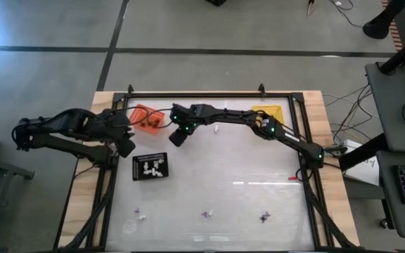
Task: Sort Halloween decoration
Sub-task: Put the black spider toy into the orange bin
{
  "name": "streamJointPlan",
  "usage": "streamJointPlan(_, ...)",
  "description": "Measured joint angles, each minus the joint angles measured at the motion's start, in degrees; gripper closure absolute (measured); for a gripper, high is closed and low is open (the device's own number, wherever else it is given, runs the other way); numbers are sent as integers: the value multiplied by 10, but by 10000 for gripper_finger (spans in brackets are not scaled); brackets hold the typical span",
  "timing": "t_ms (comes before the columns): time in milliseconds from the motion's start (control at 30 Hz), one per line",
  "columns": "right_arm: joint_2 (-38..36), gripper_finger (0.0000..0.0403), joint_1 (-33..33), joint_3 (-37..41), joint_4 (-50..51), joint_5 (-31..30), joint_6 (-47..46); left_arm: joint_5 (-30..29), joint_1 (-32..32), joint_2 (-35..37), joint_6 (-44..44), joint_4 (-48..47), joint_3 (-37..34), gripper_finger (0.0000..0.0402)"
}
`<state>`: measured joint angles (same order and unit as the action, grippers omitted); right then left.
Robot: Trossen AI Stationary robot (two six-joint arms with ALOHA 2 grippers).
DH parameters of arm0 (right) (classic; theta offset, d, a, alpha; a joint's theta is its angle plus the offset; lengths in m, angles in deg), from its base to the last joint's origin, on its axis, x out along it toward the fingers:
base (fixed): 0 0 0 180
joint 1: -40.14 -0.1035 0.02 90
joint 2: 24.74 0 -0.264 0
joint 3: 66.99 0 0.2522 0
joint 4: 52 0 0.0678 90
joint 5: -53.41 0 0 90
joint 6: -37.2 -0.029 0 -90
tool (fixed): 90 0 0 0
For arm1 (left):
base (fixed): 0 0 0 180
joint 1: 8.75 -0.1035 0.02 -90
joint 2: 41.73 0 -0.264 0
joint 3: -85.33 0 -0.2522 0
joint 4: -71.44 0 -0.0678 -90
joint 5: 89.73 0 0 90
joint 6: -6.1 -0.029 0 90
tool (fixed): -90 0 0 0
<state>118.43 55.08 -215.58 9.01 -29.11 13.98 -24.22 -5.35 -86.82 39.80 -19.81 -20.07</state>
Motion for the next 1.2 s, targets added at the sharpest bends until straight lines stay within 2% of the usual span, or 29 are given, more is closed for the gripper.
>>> streamJointPlan(367,3,270,1,0,-28,-2,-27,0,0,3,-2,0,0,306)
streamJointPlan(500,4,263,1,1,-30,-30,-27,0,0,2,-2,1,0,306)
streamJointPlan(833,4,261,1,28,-35,-31,-27,0,0,2,0,4,0,306)
streamJointPlan(1200,2,261,5,70,-107,-30,-42,0,0,2,0,16,0,306)
